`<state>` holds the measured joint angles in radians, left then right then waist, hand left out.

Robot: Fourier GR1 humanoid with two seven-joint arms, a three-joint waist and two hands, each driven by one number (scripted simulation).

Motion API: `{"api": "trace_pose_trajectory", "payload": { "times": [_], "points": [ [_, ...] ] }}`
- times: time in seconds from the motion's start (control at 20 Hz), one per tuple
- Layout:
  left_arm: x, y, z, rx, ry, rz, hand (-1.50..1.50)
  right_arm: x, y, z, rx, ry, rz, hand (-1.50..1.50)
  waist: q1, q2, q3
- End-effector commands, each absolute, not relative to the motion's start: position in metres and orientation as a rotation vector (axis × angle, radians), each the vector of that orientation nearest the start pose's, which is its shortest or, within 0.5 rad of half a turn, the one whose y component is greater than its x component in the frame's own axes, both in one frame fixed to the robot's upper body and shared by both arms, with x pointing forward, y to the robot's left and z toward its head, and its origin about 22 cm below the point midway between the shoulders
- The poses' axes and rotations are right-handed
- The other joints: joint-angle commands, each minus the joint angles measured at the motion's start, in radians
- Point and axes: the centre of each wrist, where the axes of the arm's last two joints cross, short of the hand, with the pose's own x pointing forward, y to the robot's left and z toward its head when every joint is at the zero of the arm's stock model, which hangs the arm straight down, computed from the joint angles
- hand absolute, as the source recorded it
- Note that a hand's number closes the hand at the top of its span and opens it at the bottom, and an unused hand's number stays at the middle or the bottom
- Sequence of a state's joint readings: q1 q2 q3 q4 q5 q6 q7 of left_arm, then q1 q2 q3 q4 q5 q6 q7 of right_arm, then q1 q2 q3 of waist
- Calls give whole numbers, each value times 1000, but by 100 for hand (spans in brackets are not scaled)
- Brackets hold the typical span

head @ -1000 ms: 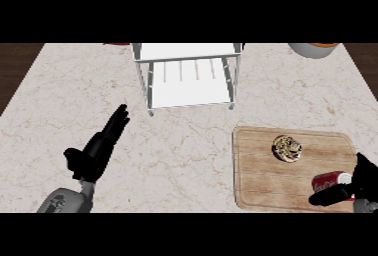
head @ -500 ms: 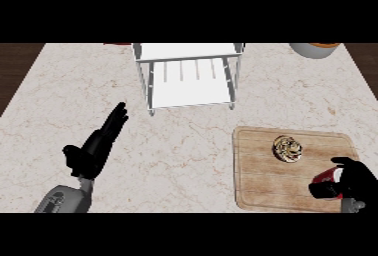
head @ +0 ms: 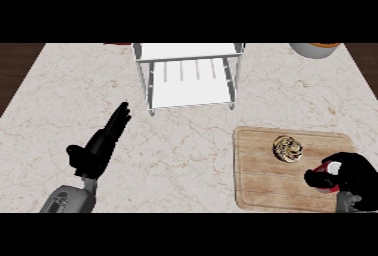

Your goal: Pick the can from the cutting board and place it in the tiered basket

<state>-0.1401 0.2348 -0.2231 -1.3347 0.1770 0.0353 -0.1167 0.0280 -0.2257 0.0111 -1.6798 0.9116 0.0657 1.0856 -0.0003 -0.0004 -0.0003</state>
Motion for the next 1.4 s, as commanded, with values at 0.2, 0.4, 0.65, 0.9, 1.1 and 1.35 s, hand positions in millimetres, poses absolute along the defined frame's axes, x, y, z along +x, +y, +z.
{"api": "trace_pose_trajectory", "payload": {
  "times": [0.2,0.4,0.65,0.9,1.1,1.35],
  "points": [
    [273,227,-23,-121,-1546,-266,0,280,-299,61,-1039,-784,864,150,71,20,4],
    [281,217,-15,-121,-1565,-270,0,297,-337,81,-1001,-928,1076,150,59,21,5],
    [274,228,-18,-114,-1549,-282,0,330,-357,80,-910,-1235,906,150,51,13,5],
    [284,222,-14,-110,-1545,-252,0,363,-351,134,-681,-1545,776,150,34,10,3],
    [278,212,-21,-96,-1534,-237,0,381,-331,179,-690,-1661,798,150,17,3,0],
    [265,233,-13,-69,-1552,-240,0,403,-298,214,-614,-1678,790,150,15,1,0]
  ]
}}
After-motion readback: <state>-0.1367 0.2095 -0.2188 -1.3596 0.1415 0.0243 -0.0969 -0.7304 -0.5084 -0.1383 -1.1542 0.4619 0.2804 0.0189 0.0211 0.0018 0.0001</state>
